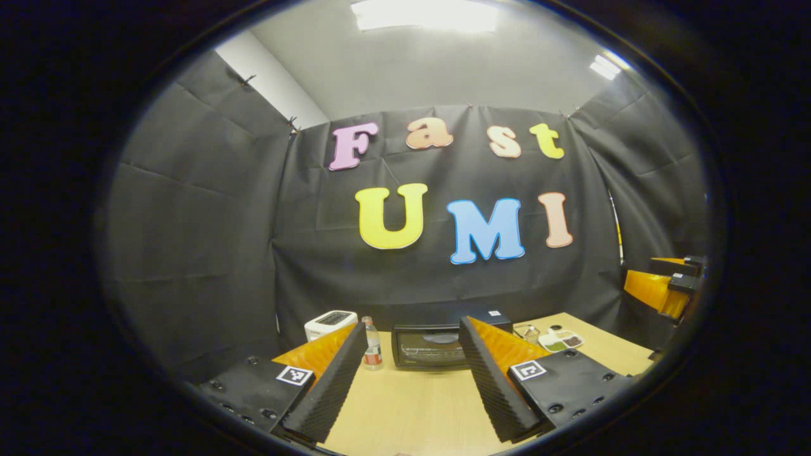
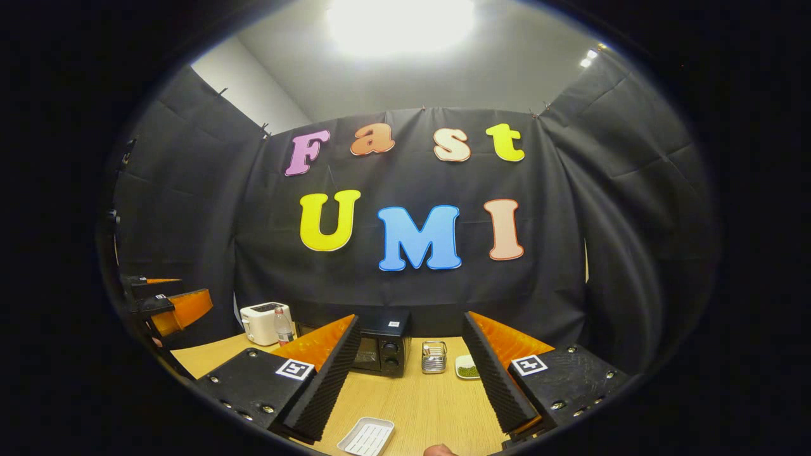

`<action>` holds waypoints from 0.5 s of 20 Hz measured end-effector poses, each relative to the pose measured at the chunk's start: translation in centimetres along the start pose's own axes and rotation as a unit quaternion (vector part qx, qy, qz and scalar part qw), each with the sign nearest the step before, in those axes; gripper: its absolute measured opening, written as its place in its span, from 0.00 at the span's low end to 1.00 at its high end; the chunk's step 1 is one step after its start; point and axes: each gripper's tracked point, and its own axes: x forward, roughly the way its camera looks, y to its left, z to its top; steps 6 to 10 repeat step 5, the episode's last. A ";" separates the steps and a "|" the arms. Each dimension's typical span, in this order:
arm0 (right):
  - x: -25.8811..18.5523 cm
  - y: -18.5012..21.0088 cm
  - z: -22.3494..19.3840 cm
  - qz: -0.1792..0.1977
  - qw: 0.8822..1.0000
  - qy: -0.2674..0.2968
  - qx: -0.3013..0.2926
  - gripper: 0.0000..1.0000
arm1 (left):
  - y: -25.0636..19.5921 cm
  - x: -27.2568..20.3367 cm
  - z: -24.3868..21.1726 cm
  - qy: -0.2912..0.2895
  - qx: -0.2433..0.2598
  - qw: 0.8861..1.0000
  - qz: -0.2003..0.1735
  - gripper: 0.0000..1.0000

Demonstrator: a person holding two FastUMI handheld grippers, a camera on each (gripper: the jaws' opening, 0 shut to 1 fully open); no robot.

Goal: Open the electric oven with the left hand, put the food in, and close the electric oven.

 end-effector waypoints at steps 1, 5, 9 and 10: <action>0.0 0.2 -0.1 0.000 1.000 0.000 -0.003 0.97 | 0.3 0.1 0.1 -0.002 0.000 1.000 0.001 0.91; 0.4 0.7 -0.1 0.000 1.000 0.003 -0.008 0.98 | 0.5 0.5 0.2 -0.007 -0.001 1.000 0.000 0.91; 0.4 0.7 -0.1 0.000 1.000 0.003 -0.008 0.98 | 0.5 0.5 0.2 -0.007 -0.001 1.000 0.000 0.91; 0.4 0.7 -0.1 0.000 1.000 0.003 -0.008 0.98 | 0.5 0.5 0.2 -0.007 -0.001 1.000 0.000 0.91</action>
